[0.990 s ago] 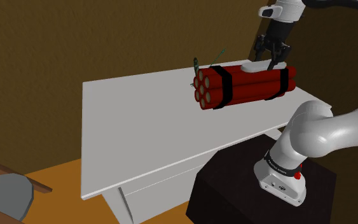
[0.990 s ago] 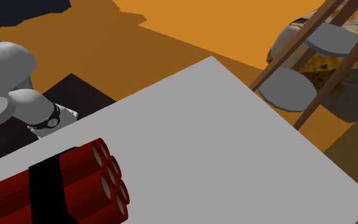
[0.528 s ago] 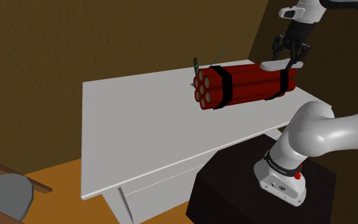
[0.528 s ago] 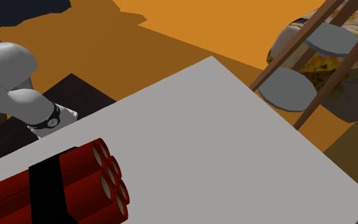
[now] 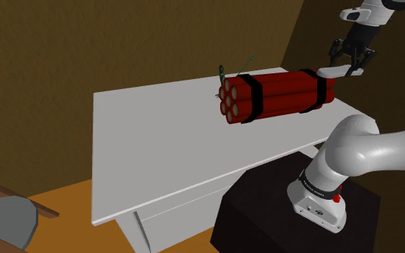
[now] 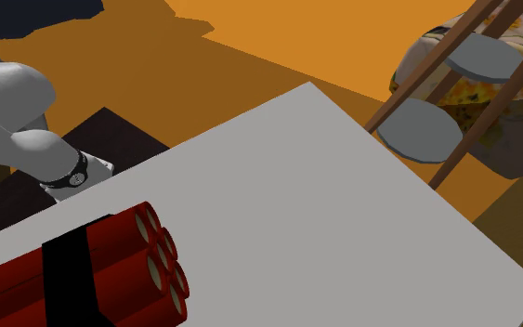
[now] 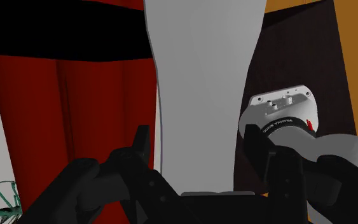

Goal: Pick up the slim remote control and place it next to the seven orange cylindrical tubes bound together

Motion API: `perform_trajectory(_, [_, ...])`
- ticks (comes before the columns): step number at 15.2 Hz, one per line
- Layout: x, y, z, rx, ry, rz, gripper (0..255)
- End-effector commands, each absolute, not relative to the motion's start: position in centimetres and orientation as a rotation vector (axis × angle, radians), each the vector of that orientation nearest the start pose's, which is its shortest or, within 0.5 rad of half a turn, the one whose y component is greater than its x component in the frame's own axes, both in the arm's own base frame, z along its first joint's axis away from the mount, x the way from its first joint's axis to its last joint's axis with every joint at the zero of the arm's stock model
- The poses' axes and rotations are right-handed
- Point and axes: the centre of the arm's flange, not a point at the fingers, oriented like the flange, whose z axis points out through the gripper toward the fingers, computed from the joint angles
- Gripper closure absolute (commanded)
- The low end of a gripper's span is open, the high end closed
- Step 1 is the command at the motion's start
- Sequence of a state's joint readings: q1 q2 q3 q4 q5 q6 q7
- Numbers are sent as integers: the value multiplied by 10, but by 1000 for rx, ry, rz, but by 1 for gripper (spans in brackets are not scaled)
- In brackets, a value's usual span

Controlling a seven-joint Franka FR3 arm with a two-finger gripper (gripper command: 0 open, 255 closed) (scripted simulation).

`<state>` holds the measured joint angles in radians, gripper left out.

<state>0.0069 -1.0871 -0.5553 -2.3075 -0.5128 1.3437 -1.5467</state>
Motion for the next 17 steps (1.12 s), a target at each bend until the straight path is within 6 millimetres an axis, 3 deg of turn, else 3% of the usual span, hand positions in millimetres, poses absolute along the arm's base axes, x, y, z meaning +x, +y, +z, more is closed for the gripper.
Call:
perform_trajectory(1, [131,-286,599,-2666,-1704,-3,255])
perform_trajectory(12, [57,-411,600,-2666,-1704,-3,255])
perform_trajectory(17, [53,-416,579,-2666,-1704,-3,255])
